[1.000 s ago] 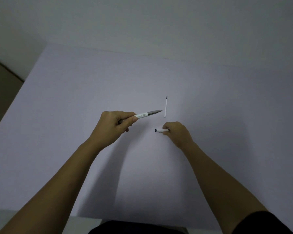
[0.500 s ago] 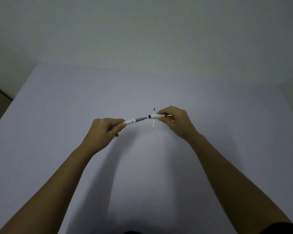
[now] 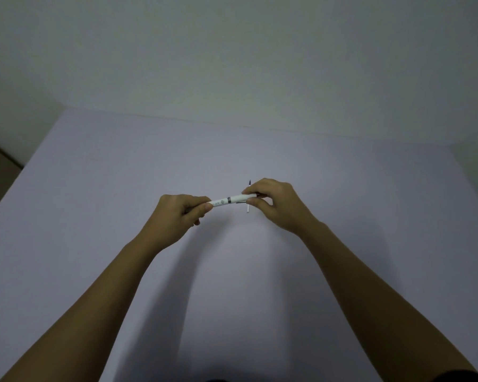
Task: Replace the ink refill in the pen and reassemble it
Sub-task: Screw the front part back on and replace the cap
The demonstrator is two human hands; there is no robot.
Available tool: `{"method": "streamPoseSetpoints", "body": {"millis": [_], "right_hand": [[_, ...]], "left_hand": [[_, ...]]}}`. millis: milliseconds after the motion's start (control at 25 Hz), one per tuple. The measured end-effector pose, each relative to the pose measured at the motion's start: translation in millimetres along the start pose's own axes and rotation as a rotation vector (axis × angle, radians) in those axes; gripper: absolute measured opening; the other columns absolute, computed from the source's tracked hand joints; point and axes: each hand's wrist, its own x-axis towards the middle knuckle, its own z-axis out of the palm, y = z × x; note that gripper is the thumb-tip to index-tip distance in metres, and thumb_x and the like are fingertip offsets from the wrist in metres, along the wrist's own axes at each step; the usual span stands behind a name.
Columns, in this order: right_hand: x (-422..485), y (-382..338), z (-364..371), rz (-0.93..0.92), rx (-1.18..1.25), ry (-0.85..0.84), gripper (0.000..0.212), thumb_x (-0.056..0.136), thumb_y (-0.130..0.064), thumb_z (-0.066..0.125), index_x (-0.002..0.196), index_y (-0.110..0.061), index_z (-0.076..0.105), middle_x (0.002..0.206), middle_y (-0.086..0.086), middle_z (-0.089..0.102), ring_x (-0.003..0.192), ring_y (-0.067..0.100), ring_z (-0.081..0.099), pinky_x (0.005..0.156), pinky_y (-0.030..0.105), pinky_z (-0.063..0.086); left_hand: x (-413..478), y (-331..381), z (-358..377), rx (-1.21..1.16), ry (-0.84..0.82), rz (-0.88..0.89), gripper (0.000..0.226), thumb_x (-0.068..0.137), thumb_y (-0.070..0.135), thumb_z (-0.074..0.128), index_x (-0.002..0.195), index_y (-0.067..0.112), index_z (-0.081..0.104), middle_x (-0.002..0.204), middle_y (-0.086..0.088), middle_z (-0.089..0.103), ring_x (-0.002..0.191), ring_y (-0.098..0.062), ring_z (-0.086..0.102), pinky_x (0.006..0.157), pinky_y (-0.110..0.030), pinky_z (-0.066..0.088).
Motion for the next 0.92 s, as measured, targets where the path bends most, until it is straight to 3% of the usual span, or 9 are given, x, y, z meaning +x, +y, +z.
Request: {"method": "streamPoseSetpoints", "body": {"millis": [160,280,400,480,640,800,920], "right_hand": [[3.2,-2.9,2.6,0.087,0.084,-0.005,0.014,0.086,-0.010,0.061,0.097,-0.012,0.070,0.083,-0.006,0.063,0.077,0.010,0.056,0.073,0.014,0.043],[8.6,0.5,-0.1,0.129,0.141,0.019,0.016,0.087,-0.010,0.060,0.099,-0.013,0.070,0.088,-0.002,0.066,0.077,0.001,0.057,0.073,0.004,0.040],[19.4,5.4,0.0,0.205,0.254,0.067,0.018,0.087,-0.011,0.061,0.103,-0.014,0.069,0.091,-0.003,0.066,0.079,-0.010,0.058,0.075,0.001,0.040],[29.1,9.9,6.5,0.263,0.313,0.097,0.024,0.087,-0.013,0.061,0.110,-0.012,0.065,0.098,-0.002,0.066,0.082,-0.012,0.058,0.077,0.000,0.042],[36.1,40.4,26.3,0.497,0.224,0.169,0.039,0.096,-0.027,0.047,0.129,-0.007,0.050,0.131,0.010,0.058,0.119,0.016,0.054,0.096,0.016,0.037],[-0.1,83.8,69.9,0.706,0.024,0.042,0.045,0.100,-0.025,0.033,0.137,0.000,0.036,0.147,0.018,0.039,0.138,0.027,0.033,0.113,0.032,0.022],[-31.3,102.0,106.1,0.707,-0.147,-0.071,0.051,0.100,-0.024,0.030,0.143,0.001,0.019,0.156,0.018,0.016,0.145,0.026,0.012,0.118,0.036,0.008]], "left_hand": [[3.1,3.0,4.5,-0.026,0.033,-0.033,0.018,0.089,0.029,0.057,0.084,0.020,0.072,0.062,-0.006,0.067,0.056,-0.005,0.061,0.055,-0.017,0.048],[4.7,5.7,6.2,-0.011,-0.005,-0.031,0.020,0.088,0.030,0.058,0.085,0.016,0.072,0.063,-0.005,0.068,0.057,-0.004,0.061,0.055,-0.014,0.046],[11.4,8.8,13.6,0.188,-0.111,0.043,0.020,0.086,0.034,0.060,0.086,0.017,0.072,0.065,-0.008,0.064,0.057,-0.013,0.053,0.056,-0.026,0.042],[19.3,9.8,24.7,0.252,-0.093,0.025,0.020,0.085,0.031,0.063,0.085,0.015,0.073,0.064,-0.008,0.059,0.060,-0.019,0.051,0.058,-0.033,0.040],[41.3,-4.7,57.5,0.167,-0.020,-0.267,0.034,0.084,0.027,0.064,0.062,0.001,0.063,0.052,-0.008,0.048,0.049,-0.020,0.038,0.052,-0.029,0.032],[67.6,-26.6,97.6,0.151,-0.066,-0.442,0.033,0.087,0.023,0.060,0.071,-0.006,0.066,0.060,-0.015,0.056,0.057,-0.025,0.049,0.054,-0.032,0.041],[84.0,-40.5,124.2,0.162,-0.046,-0.485,0.034,0.089,0.023,0.058,0.077,-0.007,0.067,0.060,-0.015,0.059,0.058,-0.023,0.050,0.047,-0.028,0.034]]}}
